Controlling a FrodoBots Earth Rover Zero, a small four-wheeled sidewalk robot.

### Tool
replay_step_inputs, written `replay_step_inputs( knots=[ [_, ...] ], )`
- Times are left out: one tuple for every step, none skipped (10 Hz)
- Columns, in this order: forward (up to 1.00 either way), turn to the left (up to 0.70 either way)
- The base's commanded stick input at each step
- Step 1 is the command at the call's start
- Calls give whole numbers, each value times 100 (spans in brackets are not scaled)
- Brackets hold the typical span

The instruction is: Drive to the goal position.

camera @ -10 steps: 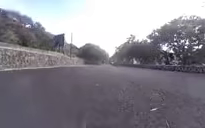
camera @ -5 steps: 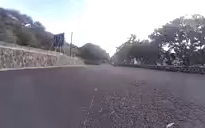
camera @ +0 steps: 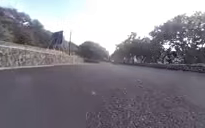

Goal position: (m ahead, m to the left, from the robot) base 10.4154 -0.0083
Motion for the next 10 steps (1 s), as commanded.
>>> replay_step_inputs(
  knots=[
    [70, 0],
    [70, 0],
    [70, 0],
    [70, 0],
    [70, 0],
    [70, 0],
    [70, 0],
    [70, 0],
    [70, 0],
    [70, 0]
  ],
)
